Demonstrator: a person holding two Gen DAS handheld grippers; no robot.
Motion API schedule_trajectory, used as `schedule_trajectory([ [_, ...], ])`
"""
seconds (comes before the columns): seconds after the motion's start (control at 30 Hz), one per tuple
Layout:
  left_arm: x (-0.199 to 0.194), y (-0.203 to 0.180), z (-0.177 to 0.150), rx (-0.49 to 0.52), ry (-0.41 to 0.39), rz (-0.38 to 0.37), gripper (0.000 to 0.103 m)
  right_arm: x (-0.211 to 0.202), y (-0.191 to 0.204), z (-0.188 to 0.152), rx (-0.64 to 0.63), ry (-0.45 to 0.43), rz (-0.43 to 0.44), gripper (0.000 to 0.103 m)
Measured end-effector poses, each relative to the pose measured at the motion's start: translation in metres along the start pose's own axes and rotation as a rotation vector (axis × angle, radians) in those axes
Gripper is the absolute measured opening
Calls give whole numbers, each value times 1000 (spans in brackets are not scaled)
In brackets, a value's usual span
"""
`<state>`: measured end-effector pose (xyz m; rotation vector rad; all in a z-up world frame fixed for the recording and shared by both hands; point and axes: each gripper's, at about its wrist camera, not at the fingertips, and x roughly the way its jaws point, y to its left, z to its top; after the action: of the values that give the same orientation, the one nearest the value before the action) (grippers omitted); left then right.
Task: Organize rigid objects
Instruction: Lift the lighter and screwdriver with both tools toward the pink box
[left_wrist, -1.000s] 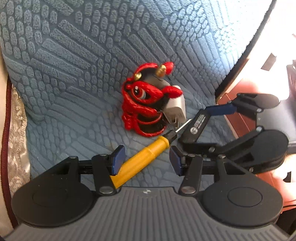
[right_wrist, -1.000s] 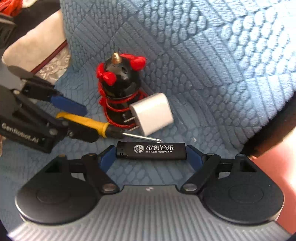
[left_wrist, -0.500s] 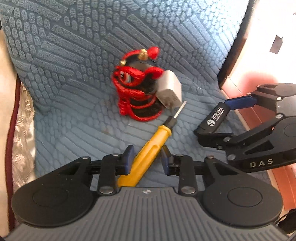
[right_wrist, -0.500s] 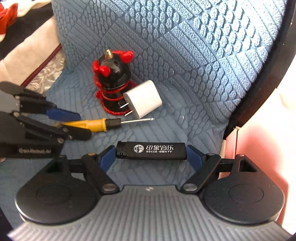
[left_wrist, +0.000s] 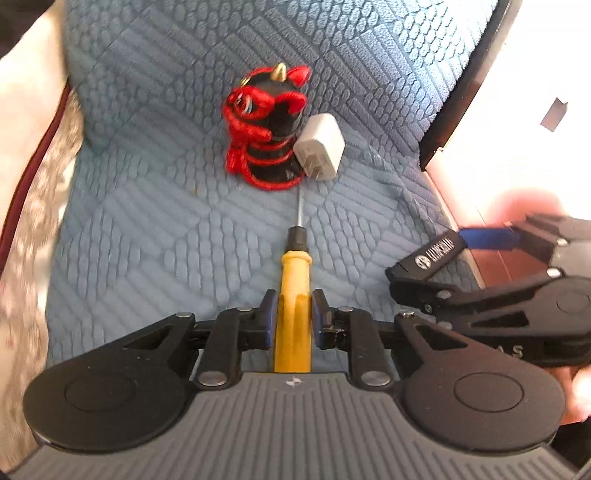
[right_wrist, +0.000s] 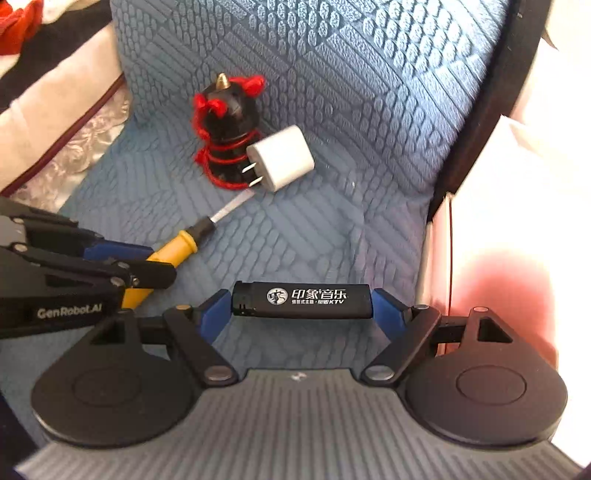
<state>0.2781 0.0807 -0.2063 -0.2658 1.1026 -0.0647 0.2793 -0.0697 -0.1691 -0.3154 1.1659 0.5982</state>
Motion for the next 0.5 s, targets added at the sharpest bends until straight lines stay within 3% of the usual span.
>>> schedule_trajectory([
  [0.5,-39,-18,-58,-163,-15,-21,22,-44,18,-54,-9,-14,1,85],
])
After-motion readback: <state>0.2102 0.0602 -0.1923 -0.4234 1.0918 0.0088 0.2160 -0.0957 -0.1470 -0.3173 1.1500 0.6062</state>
